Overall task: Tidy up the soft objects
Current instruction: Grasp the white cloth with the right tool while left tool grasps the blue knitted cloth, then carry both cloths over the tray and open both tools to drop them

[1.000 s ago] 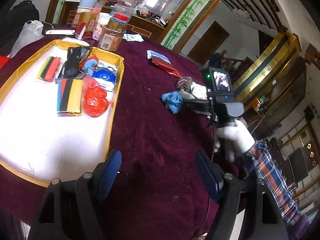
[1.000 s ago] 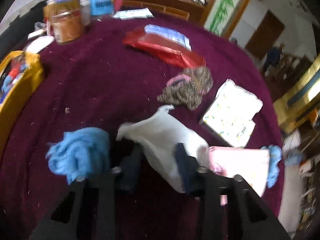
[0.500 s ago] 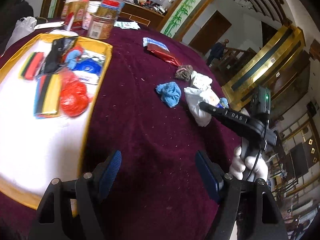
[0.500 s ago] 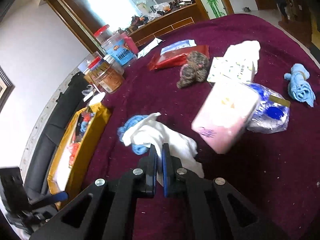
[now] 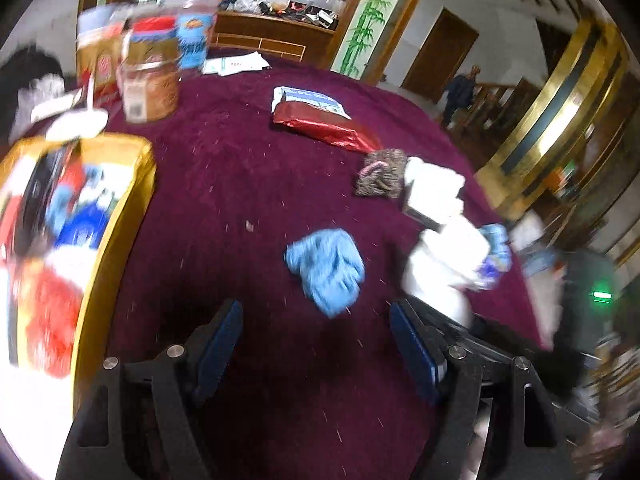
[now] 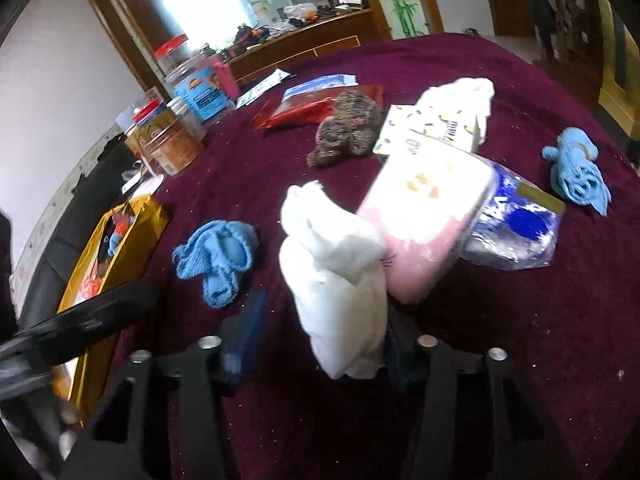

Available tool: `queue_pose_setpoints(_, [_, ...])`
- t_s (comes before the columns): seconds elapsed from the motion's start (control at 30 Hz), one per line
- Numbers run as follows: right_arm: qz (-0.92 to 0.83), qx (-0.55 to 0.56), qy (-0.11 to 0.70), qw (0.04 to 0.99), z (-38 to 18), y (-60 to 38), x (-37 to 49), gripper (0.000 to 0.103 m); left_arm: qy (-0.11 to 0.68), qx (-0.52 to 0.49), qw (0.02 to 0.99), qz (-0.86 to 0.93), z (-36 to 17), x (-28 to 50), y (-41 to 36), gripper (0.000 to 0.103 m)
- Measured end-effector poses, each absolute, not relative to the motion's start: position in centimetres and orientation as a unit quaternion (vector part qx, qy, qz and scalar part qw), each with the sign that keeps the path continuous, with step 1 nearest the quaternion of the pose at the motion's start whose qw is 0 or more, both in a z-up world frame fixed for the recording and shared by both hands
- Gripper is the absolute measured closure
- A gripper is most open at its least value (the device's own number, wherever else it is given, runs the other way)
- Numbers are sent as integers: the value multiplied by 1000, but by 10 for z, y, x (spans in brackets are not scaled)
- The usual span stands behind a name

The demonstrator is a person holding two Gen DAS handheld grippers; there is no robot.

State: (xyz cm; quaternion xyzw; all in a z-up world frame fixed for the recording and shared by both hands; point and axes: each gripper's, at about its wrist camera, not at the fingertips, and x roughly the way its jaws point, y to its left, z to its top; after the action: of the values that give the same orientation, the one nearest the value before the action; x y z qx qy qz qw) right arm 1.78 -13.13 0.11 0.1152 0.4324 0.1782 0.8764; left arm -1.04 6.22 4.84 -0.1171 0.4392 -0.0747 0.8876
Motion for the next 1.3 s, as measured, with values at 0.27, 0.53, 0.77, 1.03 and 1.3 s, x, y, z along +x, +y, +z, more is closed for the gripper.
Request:
queue_pose_setpoints(0.27, [170, 117, 437, 876, 0, -136, 20, 71, 442, -7, 896, -42, 24, 36, 24, 24])
queue_pose_setpoints(0.53, [171, 128, 436, 874, 0, -136, 21, 75, 458, -9, 886, -70, 20, 38, 28, 57])
queue_pose_setpoints(0.77, [180, 150, 434, 870, -3, -145, 21, 86, 418, -81, 896, -127, 64, -23, 62, 57])
queue_pose_setpoints(1.03, [179, 168, 429, 869, -2, -153, 19, 90, 372, -151, 912, -83, 99, -108, 185, 57])
queue_pose_setpoints(1.3, [205, 198, 418, 862, 23, -144, -4, 91, 408, -165, 897, 36, 74, -123, 299, 56])
